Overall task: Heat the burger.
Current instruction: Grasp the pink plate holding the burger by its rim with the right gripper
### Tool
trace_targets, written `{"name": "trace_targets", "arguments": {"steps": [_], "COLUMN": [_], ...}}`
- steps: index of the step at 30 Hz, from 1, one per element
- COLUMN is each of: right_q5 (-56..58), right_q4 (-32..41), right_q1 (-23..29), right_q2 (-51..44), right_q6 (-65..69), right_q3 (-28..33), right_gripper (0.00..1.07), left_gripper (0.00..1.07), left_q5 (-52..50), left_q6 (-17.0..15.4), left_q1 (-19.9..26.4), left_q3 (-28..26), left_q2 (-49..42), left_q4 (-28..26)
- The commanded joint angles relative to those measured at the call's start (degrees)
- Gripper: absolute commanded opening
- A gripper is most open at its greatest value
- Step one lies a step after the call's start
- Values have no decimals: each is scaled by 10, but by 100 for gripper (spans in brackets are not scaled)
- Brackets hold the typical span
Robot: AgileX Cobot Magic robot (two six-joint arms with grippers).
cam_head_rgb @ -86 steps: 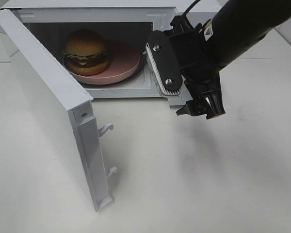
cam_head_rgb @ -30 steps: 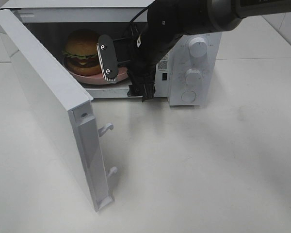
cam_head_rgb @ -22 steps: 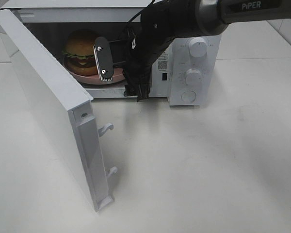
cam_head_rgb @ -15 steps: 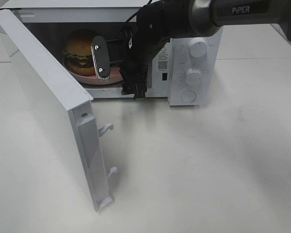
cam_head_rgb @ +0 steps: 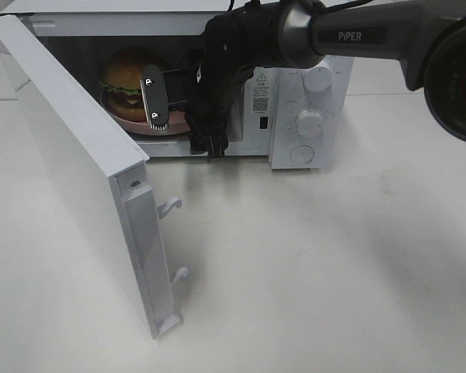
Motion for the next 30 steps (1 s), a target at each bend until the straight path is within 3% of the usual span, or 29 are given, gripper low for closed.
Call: {"name": "trace_targets", "arguments": {"steps": [1,5,30], "right_q5": [11,24,22], "right_q4": [7,7,-4], "right_q1": [-3,-3,11], "right_q2": [11,28,60], "right_q6": [5,5,6], "right_q3": [-18,-45,-72], "right_gripper": [77,75,75], "left_gripper": [98,98,98], "left_q5": [-7,-7,-7], "left_q6": [-1,-1,-1], "left_q1": [2,2,2], "left_q3": [-1,-1,-1], "left_q2": [-8,-8,-8], "left_q4": [-2,-2,-2]}}
